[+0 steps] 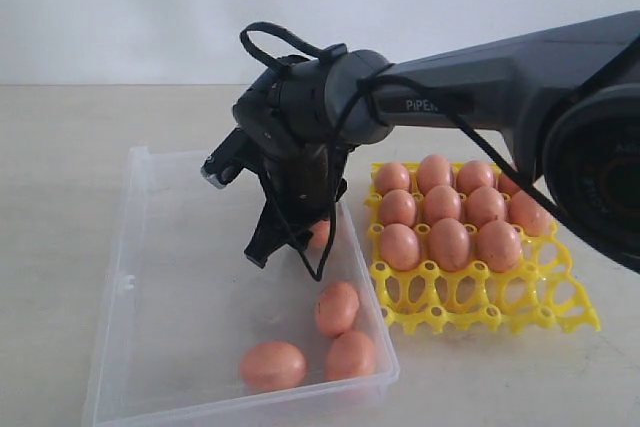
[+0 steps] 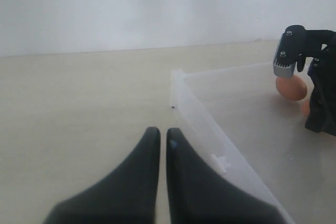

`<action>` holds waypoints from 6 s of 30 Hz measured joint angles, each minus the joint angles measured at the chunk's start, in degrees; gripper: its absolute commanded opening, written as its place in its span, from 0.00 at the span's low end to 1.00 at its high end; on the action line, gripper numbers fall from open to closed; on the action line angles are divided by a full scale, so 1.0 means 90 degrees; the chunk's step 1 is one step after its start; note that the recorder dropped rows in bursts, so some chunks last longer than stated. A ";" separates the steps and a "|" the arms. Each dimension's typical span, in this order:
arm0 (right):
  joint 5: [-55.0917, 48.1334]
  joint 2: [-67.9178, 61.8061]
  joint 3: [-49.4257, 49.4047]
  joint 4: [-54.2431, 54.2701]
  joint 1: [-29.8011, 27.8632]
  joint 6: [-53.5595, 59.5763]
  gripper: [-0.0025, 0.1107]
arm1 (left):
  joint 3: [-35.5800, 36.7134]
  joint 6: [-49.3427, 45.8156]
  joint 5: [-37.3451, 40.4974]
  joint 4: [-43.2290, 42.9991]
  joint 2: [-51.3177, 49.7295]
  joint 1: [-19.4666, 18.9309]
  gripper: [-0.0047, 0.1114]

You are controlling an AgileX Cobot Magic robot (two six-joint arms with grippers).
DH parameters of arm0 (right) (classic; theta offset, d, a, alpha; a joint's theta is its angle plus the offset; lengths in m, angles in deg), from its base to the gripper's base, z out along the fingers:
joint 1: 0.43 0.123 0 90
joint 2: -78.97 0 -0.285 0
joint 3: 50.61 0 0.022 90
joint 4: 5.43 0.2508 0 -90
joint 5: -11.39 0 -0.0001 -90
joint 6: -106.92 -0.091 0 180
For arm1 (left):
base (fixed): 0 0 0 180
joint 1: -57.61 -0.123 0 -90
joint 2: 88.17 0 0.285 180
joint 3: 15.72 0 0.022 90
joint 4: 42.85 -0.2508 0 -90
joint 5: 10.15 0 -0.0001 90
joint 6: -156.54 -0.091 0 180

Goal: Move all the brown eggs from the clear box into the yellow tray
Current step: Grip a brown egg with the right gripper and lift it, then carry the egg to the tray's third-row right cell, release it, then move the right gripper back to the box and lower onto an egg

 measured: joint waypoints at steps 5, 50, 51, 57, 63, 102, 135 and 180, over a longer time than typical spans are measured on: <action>-0.0237 0.0000 0.0011 0.0000 0.0000 0.0000 0.02 | 0.0000 0.0000 0.0000 0.0000 0.0000 0.0000 0.08; 1.1406 0.4984 -0.8523 0.5053 -0.3784 0.1810 0.02 | 0.0000 0.0000 0.0000 0.0000 0.0000 0.0000 0.08; 1.1067 0.4984 -0.8523 0.4456 -0.4147 0.1431 0.02 | 0.0000 0.0000 0.0000 0.0000 0.0000 0.0000 0.08; 1.0061 0.4984 -0.8209 -0.1629 -0.6244 -0.2769 0.02 | 0.0000 0.0000 0.0000 0.0000 0.0000 0.0000 0.08; 1.0670 0.4995 -0.7913 -0.5899 -0.6539 -0.5131 0.02 | 0.0000 0.0000 0.0000 0.0000 0.0000 0.0000 0.08; 1.0848 0.3881 -0.7873 -0.5644 -0.6552 -0.4001 0.28 | 0.0000 0.0000 0.0000 0.0000 0.0000 0.0000 0.08; 1.3467 0.5195 -0.6996 -0.3175 -0.6557 -0.6745 0.02 | 0.0000 0.0000 0.0000 0.0000 0.0000 0.0000 0.08; -0.1873 0.2958 -0.1037 0.0911 0.0967 0.2065 0.02 | 0.0000 0.0000 0.0000 0.0000 0.0000 0.0000 0.08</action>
